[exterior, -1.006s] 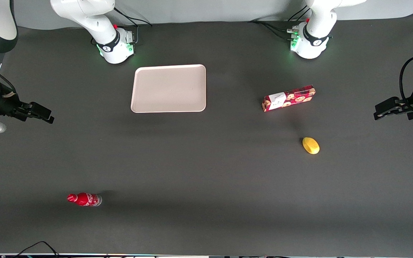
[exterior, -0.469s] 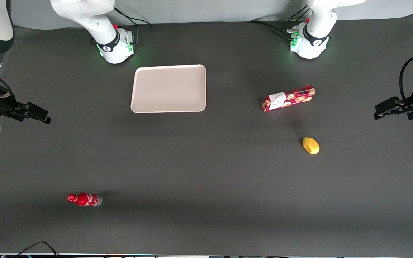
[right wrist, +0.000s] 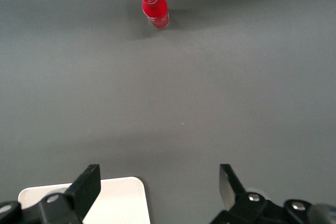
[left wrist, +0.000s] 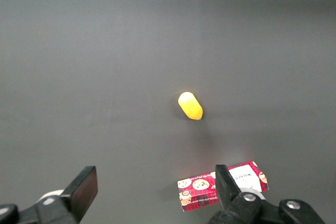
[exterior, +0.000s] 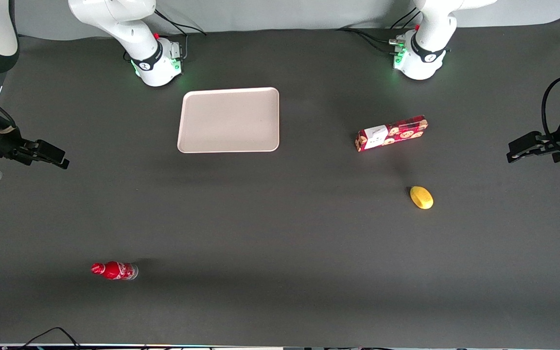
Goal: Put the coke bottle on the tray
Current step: 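Move the open right gripper down over the red Coca-Cola bottle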
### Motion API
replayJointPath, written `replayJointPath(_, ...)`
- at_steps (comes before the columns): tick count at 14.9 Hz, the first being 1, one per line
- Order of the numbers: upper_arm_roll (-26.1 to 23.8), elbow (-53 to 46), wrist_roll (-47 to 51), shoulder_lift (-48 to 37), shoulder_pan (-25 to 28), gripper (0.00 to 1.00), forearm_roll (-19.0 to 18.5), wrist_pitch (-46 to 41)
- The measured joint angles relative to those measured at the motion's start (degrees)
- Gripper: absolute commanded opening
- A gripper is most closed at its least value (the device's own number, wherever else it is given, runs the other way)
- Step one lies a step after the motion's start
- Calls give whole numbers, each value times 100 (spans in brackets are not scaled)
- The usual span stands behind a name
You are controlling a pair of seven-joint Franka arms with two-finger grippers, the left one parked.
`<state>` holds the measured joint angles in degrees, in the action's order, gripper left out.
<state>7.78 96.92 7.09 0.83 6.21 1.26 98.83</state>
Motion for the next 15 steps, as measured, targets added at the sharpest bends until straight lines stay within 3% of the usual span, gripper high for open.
replayJointPath(5,0,-289,-5,316,-4,100,0,16)
replayJointPath(10,0,-1133,-13,1243,-5,100,-5,56)
replayJointPath(15,0,-1788,-96,2414,-12,100,-5,895)
